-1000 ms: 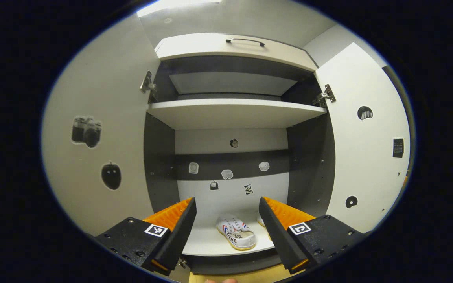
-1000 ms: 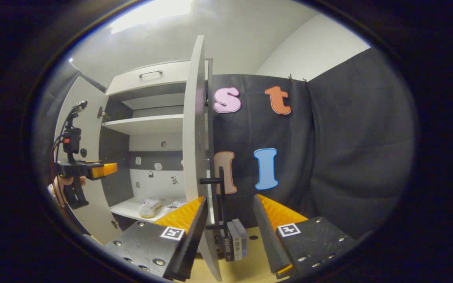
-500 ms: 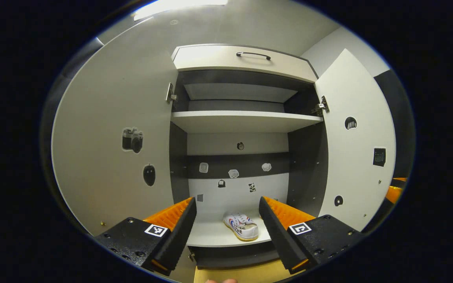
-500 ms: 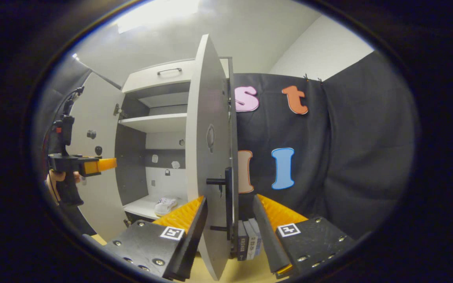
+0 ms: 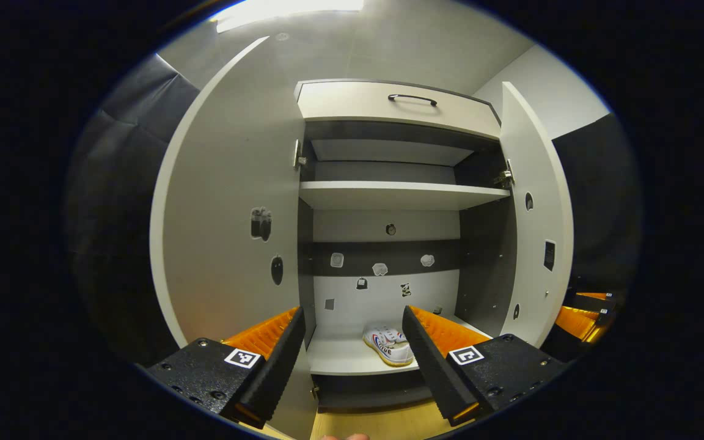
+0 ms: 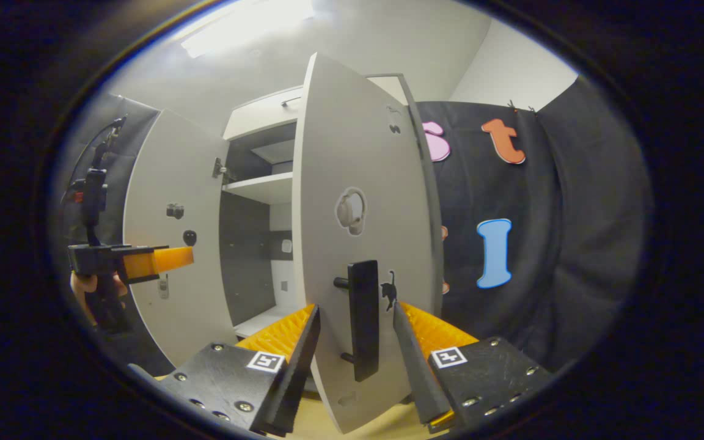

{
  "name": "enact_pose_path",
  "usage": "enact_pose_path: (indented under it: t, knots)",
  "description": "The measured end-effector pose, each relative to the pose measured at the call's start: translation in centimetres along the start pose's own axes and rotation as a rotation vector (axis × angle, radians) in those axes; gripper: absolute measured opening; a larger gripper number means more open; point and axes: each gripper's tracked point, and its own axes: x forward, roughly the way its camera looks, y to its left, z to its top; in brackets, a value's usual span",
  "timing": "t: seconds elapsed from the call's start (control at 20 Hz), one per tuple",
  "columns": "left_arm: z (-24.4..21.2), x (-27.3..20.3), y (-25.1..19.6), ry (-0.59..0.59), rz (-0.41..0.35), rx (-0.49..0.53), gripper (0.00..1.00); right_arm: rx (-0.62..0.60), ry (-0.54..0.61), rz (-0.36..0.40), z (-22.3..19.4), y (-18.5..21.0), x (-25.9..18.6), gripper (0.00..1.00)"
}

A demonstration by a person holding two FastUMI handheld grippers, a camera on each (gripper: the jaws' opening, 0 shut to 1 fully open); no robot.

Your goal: Grab one shoe with the right hand and put it into the shoe cabinet, grab the other shoe with the left hand and put it into the shoe cabinet; then close the right door with the right hand and the left door with the left hand.

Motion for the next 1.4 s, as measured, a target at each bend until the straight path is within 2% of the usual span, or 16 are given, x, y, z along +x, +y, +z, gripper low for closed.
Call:
enact_pose_path:
  t: [0.1,0.25,0.55,0.6,0.7,0.75,1.1,1.15,1.2,1.4]
  knots:
    - [0.0,-0.5,1.2,0.004,0.025,0.010,0.96,0.008,-0.017,0.016,0.6,0.4,0.2,0.71]
    - [0.0,-1.1,2.2,0.007,0.055,0.014,0.96,0.001,-0.035,0.031,1.3,0.7,0.3,0.83]
    - [0.8,-2.8,2.5,-0.009,0.089,0.012,0.96,-0.023,-0.040,0.036,1.6,0.7,0.1,0.83]
    - [0.8,-3.0,2.5,-0.010,0.092,0.013,0.96,-0.025,-0.041,0.039,1.7,0.8,0.0,0.80]
    - [1.0,-3.7,2.4,-0.016,0.098,0.016,0.96,-0.027,-0.046,0.044,1.9,1.0,-0.2,0.80]
    - [1.1,-3.9,2.4,-0.019,0.102,0.019,0.96,-0.029,-0.049,0.046,2.0,1.0,-0.3,0.84]
    - [1.8,-4.6,2.3,-0.034,0.113,0.013,0.96,-0.029,-0.050,0.060,2.0,1.4,-0.6,0.84]
    - [1.7,-4.6,2.5,-0.036,0.116,0.014,0.95,-0.028,-0.049,0.063,1.9,1.6,-0.6,0.80]
    - [1.6,-4.8,2.6,-0.033,0.122,0.017,0.95,-0.026,-0.049,0.066,1.9,1.7,-0.5,0.84]
    - [1.9,-5.3,3.1,-0.035,0.144,0.020,0.95,-0.027,-0.048,0.086,1.6,2.5,-0.3,0.84]
